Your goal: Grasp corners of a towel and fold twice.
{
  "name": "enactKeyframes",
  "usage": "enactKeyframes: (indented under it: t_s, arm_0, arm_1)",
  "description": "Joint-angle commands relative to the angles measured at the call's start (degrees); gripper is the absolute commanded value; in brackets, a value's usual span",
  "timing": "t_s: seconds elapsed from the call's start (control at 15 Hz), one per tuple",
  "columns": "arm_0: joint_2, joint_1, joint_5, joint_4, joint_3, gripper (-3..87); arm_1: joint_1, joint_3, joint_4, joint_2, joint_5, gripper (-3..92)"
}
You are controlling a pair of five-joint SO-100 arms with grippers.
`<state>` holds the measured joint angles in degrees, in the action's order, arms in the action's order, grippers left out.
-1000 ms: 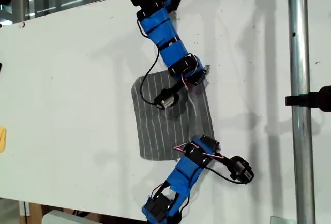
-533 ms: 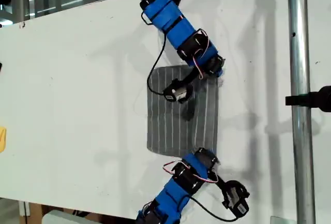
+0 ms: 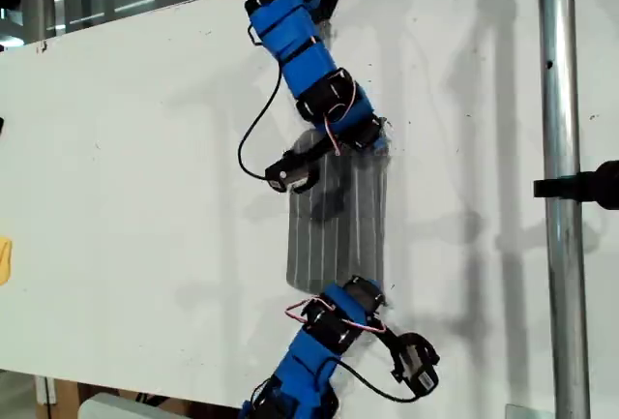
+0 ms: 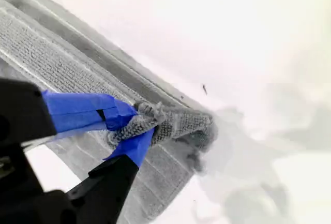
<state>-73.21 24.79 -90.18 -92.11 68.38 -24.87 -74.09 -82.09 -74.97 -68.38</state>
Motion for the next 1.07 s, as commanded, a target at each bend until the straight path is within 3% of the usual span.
enactKeyframes:
  t_s: [0.0, 0.27, 0.53, 0.73, 1.0]
  arm_0:
    - [-4.31, -10.72, 9.14, 0.62, 1.85, -2.9]
    - [-5.1, -28.04, 24.7, -1.23, 3.25, -2.9]
    - [-12.92, -39.02, 34.37, -1.14, 4.75, -2.9]
    - [-20.39, -39.29, 34.1, -0.35, 12.57, -2.9]
    - [-23.99, -30.5, 25.4, 7.29, 26.28, -2.9]
  arm_1:
    - [8.7, -3.08, -1.85, -6.59, 3.34, -0.2]
    - [23.64, -5.71, -5.54, -9.84, 13.89, -0.2]
    - [35.68, -5.36, -6.06, -14.59, 24.96, -0.2]
    - [34.8, -6.94, -5.71, -19.25, 26.54, -0.2]
    - [24.43, -10.81, -2.55, -11.95, 17.4, -0.2]
